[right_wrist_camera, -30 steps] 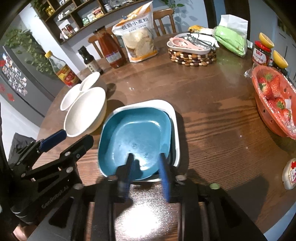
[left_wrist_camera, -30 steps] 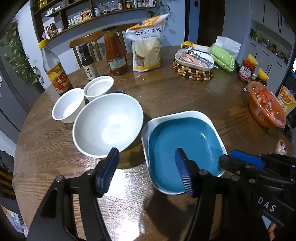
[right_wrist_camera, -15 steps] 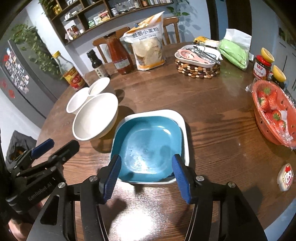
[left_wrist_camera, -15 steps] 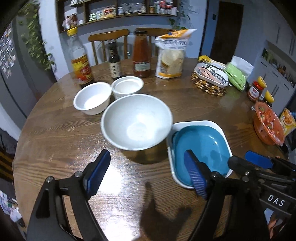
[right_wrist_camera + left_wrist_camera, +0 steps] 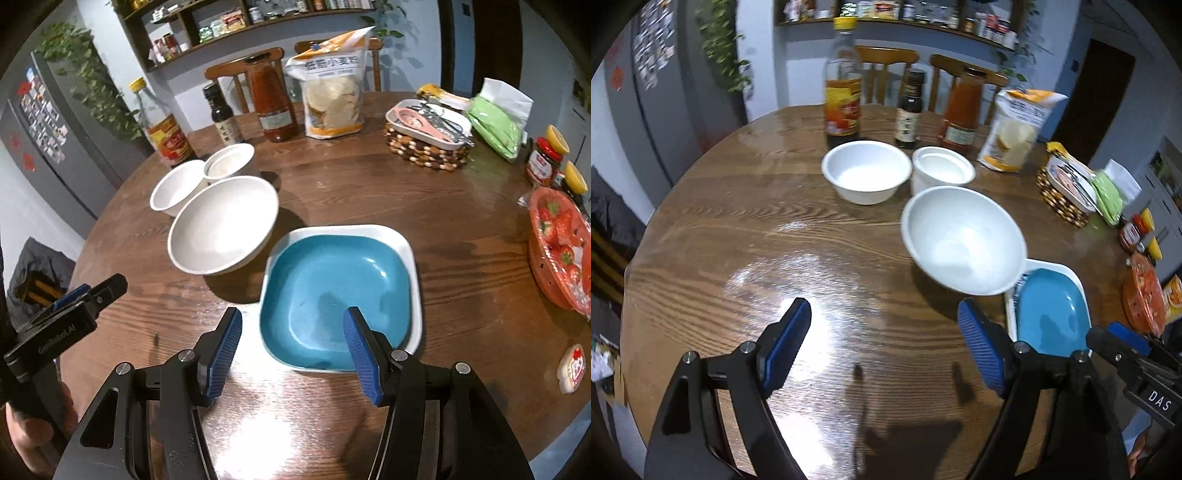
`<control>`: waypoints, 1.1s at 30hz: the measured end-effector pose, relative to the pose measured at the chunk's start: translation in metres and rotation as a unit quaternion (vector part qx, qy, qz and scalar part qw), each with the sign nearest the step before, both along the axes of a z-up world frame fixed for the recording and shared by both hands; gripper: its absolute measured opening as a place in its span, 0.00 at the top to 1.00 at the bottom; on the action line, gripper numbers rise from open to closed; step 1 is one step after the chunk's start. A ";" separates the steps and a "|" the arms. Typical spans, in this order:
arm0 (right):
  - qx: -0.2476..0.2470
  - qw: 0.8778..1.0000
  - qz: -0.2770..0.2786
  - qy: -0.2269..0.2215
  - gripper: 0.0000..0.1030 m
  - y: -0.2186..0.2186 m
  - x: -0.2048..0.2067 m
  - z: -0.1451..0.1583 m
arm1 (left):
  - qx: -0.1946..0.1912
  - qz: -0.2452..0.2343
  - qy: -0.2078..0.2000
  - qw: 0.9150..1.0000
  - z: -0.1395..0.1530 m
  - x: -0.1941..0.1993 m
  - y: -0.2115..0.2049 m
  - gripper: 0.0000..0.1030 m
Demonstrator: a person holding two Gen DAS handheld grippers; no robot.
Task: Organize plates and bowls
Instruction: 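Move both grippers to the large white bowl and grasp its rim, then slide the large white bowl across the table with both grippers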
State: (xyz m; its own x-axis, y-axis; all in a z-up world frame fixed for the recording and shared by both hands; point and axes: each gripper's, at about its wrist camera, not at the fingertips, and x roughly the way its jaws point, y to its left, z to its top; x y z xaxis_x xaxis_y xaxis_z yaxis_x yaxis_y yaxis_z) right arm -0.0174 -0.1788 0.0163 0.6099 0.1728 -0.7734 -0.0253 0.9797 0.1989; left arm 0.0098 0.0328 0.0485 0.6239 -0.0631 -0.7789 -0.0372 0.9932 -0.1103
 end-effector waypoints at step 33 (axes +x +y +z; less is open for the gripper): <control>-0.028 0.995 0.052 0.077 0.86 0.051 0.157 -0.046 | -0.061 -0.060 0.096 0.992 -0.061 0.117 -0.007 0.89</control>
